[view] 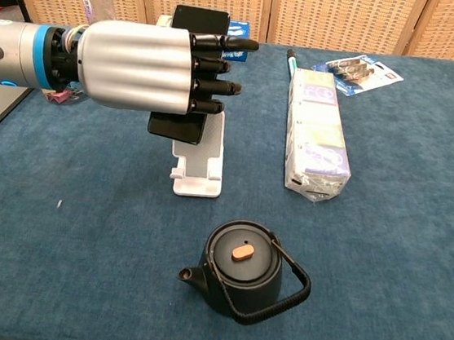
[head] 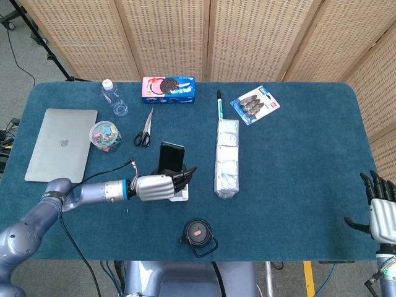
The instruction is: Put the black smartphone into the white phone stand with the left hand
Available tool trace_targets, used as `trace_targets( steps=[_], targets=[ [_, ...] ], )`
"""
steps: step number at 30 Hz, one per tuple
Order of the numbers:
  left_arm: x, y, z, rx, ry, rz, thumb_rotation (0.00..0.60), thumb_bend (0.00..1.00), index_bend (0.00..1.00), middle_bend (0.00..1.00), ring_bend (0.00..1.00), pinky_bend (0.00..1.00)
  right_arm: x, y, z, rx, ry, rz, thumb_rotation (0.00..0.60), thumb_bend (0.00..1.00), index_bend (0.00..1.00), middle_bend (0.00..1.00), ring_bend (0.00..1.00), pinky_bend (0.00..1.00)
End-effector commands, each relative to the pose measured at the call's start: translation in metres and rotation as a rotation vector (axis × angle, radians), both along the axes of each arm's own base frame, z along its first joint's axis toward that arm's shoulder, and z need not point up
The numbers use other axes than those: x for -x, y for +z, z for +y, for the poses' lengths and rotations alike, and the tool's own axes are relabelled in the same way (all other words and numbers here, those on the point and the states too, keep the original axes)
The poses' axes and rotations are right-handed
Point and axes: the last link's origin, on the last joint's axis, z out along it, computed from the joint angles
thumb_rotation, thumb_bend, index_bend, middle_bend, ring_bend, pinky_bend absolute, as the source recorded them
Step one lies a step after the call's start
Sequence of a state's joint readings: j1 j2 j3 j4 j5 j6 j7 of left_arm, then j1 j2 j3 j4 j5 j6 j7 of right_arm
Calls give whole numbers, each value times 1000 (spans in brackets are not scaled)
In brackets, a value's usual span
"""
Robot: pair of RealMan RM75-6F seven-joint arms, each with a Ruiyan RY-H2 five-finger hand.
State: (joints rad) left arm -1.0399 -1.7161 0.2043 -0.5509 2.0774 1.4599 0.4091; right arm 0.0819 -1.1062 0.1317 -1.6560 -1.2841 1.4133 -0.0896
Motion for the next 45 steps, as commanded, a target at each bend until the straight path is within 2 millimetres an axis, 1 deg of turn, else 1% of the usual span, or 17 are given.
trace_targets(
  steps=[1,10,14,20,28,33,45],
  targets=[
    [1,-2,-2,13,18,-20,600,60,399,303,359,75,0,-1,0,-3,-3,-1,600,0,0,0,0,0],
    [-5,-8,-7,-22,24,-77,600,57,394,299,357,75,0,-1,-1,-6,-5,-6,600,0,0,0,0,0],
    [-7,-9,-8,-40,27,-52,600,55,393,299,357,75,-1,0,0,-6,-5,-12,600,0,0,0,0,0],
    [-7,-12,-15,-50,56,-2,600,52,394,299,358,75,-2,4,2,-1,0,-26,600,0,0,0,0,0],
    [-19,-13,-22,-84,77,22,600,50,394,299,358,75,-4,6,3,-4,8,-42,600,0,0,0,0,0],
    [-21,-16,-25,-116,95,34,600,47,394,299,359,75,-5,10,4,1,11,-55,600,0,0,0,0,0],
    [-26,-28,-37,-142,118,52,600,43,394,299,360,75,-5,16,6,3,21,-81,600,0,0,0,0,0]
  ],
)
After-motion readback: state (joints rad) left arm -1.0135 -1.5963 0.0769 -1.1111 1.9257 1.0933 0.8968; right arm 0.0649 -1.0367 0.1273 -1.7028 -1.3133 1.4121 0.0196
